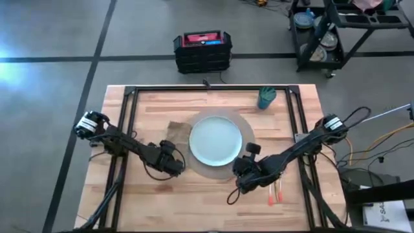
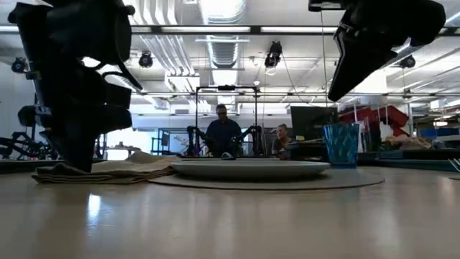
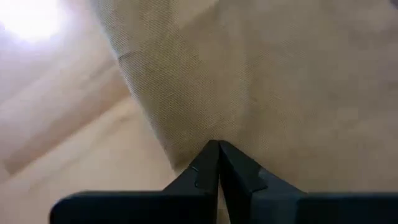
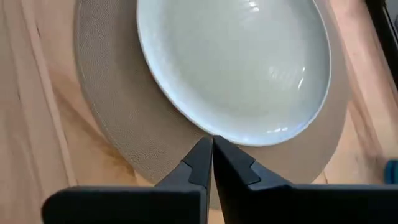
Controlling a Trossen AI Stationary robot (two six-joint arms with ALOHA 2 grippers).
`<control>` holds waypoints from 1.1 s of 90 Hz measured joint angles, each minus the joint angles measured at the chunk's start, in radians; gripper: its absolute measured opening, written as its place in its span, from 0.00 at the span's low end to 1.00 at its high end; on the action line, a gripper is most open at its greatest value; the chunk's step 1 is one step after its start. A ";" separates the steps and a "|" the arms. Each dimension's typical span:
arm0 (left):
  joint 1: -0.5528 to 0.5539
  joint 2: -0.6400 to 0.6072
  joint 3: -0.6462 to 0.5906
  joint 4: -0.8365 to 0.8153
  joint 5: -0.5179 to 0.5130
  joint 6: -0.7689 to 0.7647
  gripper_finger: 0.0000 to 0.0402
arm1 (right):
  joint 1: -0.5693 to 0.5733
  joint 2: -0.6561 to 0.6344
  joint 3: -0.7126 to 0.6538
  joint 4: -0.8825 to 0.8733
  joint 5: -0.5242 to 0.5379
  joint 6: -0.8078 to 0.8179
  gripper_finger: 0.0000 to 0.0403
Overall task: Set table place
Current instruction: Move the table napkin beside the table mat, then put the fork on the table napkin
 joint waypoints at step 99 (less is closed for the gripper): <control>-0.117 -0.162 0.204 -0.339 -0.242 0.035 0.00 | 0.023 -0.159 -0.037 -0.551 -0.095 0.388 0.00</control>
